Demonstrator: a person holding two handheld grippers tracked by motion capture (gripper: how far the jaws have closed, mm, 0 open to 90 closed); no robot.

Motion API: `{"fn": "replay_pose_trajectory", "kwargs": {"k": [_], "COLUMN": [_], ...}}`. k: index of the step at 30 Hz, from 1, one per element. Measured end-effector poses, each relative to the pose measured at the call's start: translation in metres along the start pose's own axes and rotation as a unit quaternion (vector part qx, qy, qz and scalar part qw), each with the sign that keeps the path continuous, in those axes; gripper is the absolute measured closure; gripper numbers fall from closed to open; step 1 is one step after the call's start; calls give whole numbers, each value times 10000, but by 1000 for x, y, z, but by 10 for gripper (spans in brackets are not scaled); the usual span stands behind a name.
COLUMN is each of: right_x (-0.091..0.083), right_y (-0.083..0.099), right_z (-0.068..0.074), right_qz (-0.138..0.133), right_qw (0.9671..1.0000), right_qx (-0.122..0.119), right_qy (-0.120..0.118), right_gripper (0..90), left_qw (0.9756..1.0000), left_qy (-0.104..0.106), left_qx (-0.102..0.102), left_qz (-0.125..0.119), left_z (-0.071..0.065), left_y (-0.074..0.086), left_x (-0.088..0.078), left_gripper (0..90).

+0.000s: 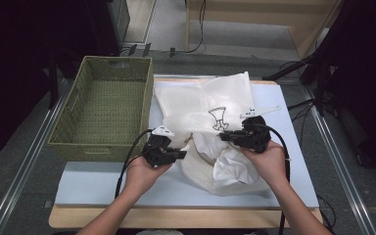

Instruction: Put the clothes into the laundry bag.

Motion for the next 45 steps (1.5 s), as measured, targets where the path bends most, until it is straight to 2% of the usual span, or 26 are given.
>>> {"fn": "replay_pose_trajectory", "kwargs": {"k": [3,8,11,17,20,21,23,27,29,31,35,38,41,45], "right_x": [0,2,3,2,-1,-2,-4,-7,-9,-11,-17,-22,-27,-25], "right_y": [-1,-2,-3,-5,-6,-6,-6,-7,-8,-8,-6,-5,-6,-3], "right_z": [1,3,4,1,-1,-1,2,8,11,15,19,20,23,21], "right_qz": [-3,-2,-14,-26,-47,-43,-53,-47,-36,-45,-66,-88,-122,-52], "right_qw": [10000,10000,10000,10000,10000,10000,9999,9998,9997,9995,9994,9994,9992,9994], "right_qx": [-16,-35,-57,-46,-59,-47,-88,-172,-195,-274,-309,-300,-346,-297], "right_qy": [-5,-38,-49,-35,-45,-53,-84,-130,-133,-130,-134,-149,-151,-163], "right_gripper": [874,874,874,875,875,875,875,875,875,875,875,876,876,875], "left_qw": [10000,9992,9991,9974,9979,9976,9985,9983,9984,9987,9989,9984,9973,9955], "left_qy": [-3,165,104,173,91,114,35,47,-63,-95,3,119,287,479], "left_qx": [26,-315,-397,-696,-644,-679,-549,-433,-259,-138,58,315,521,710], "left_qz": [-70,-166,-118,-55,-1,-26,-77,-390,-490,-487,-467,-451,-427,-402], "left_z": [-4,-2,2,6,7,7,6,0,-5,-9,-21,-36,-51,-70], "left_y": [13,42,60,76,79,79,76,65,56,51,38,24,10,-4], "left_x": [-18,-41,-49,-49,-47,-48,-52,-64,-69,-69,-61,-52,-40,-23], "left_gripper": [847,848,849,853,846,835,803,707,701,729,827,892,900,900]}}
Point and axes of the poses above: each handheld gripper's, and its own axes: x roughly forward along the jaws, y roughly out of its underside, z roughly to its left, the point moved 8 cm from there along x, roughly forward along the jaws, and after that the axes turned 2 degrees about -x, right-handed, at the moved point
